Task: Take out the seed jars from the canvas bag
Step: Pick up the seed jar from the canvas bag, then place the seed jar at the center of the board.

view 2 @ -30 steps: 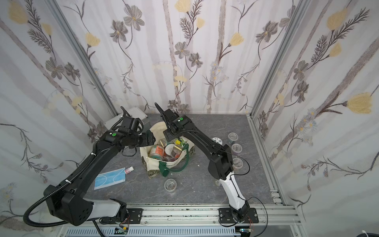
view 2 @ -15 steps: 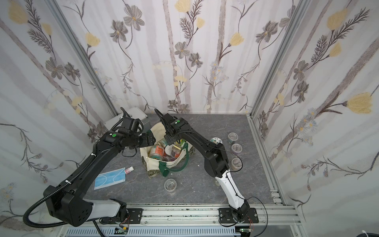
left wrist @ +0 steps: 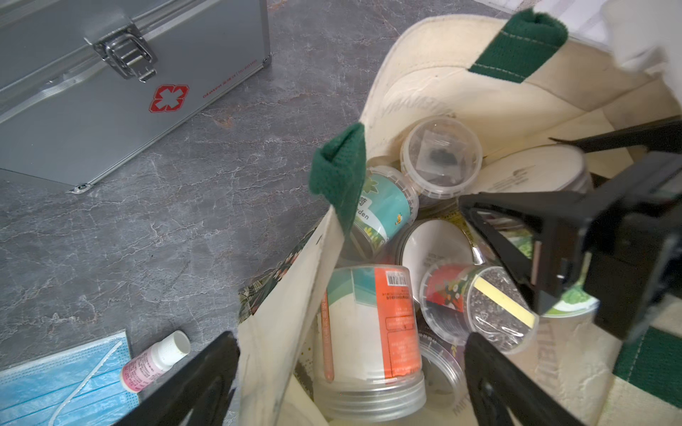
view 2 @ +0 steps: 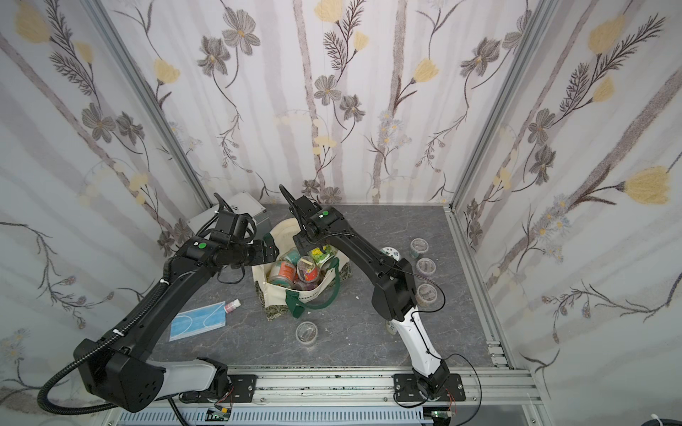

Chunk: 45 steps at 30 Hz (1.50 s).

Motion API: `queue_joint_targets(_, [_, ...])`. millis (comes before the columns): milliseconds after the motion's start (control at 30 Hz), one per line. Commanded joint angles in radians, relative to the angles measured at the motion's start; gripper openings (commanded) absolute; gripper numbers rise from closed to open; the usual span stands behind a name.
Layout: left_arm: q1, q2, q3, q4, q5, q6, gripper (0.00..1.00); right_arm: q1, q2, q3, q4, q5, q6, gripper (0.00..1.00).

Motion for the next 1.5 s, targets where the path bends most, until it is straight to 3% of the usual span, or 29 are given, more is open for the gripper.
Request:
queue_joint_targets(0, [0.001, -0.017, -0.009, 0.019, -0.007, -0.013, 0.97, -0.001, -0.051, 0.009, 0.117, -0.07, 0.027, 0.76])
queue_joint_targets(200, [0.002, -0.035, -0.018, 0.017, -0.014, -0.014, 0.97, 0.012, -0.146, -0.003, 0.224, -0.118, 0.04, 0.74])
queue_joint_targets(300, [0.002, -0.045, -0.019, 0.012, -0.017, -0.013, 0.97, 0.034, -0.232, -0.087, 0.323, -0.12, 0.034, 0.74])
queue_joint_targets(700, [0.003, -0.092, -0.019, 0.001, -0.008, -0.016, 0.97, 0.097, -0.832, -0.884, 0.934, -0.129, 0.068, 0.72])
queue_joint_targets(1033, [0.002, -0.111, -0.025, 0.004, 0.002, -0.031, 0.97, 0.199, -1.252, -1.478, 1.196, 0.045, 0.056, 0.73])
queue_joint_targets(1267, [0.002, -0.134, -0.028, 0.005, -0.002, -0.046, 0.97, 0.287, -1.38, -1.787, 1.321, 0.192, 0.1, 0.73])
queue_joint_targets(1467, [0.004, -0.133, -0.037, 0.002, -0.017, -0.049, 0.97, 0.313, -1.291, -1.92, 1.471, 0.236, 0.141, 0.72])
